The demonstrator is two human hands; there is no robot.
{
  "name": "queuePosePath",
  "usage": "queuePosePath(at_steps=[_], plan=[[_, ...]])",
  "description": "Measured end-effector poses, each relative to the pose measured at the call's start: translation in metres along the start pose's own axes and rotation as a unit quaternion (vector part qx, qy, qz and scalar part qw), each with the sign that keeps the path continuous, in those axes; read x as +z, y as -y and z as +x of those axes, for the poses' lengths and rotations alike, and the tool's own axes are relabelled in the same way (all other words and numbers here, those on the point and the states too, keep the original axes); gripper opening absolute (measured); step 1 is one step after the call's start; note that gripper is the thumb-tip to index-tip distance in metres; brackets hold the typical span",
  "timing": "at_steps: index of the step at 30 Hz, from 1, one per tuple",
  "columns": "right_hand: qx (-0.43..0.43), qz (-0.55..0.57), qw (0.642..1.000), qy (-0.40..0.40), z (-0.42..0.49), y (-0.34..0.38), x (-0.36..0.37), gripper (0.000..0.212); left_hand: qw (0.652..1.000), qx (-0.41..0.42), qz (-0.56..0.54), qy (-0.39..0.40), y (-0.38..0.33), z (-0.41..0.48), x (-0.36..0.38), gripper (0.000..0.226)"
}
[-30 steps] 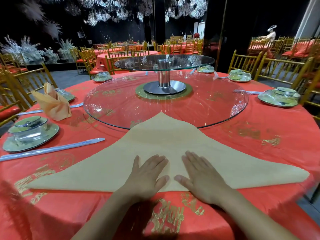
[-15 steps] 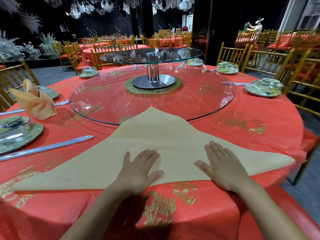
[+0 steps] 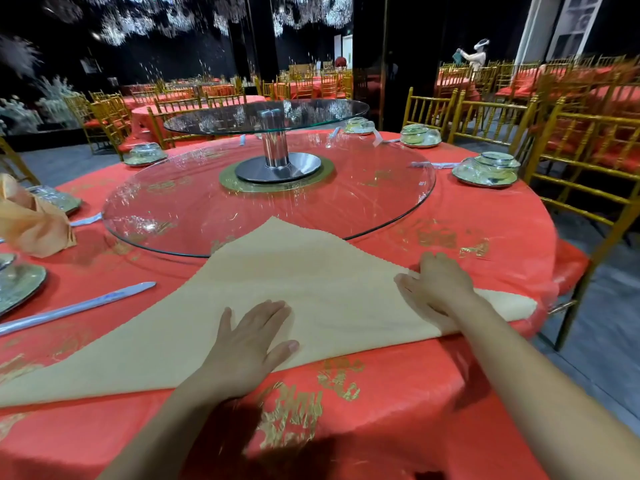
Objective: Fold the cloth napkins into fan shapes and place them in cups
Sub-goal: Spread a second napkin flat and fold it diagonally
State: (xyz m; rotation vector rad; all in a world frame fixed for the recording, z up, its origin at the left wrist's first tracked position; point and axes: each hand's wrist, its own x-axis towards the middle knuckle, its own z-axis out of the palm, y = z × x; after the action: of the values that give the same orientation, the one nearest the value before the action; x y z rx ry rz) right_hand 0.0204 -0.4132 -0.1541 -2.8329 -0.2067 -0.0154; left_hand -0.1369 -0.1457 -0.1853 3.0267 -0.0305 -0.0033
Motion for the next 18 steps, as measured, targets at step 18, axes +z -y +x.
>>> queuePosePath(at_steps=[18], plan=[[-0.141, 0.247, 0.957, 0.057, 0.058, 0.084, 0.009, 0.041, 0.999, -0.029, -0.006, 0.016, -0.003, 0.001, -0.003, 0.126]])
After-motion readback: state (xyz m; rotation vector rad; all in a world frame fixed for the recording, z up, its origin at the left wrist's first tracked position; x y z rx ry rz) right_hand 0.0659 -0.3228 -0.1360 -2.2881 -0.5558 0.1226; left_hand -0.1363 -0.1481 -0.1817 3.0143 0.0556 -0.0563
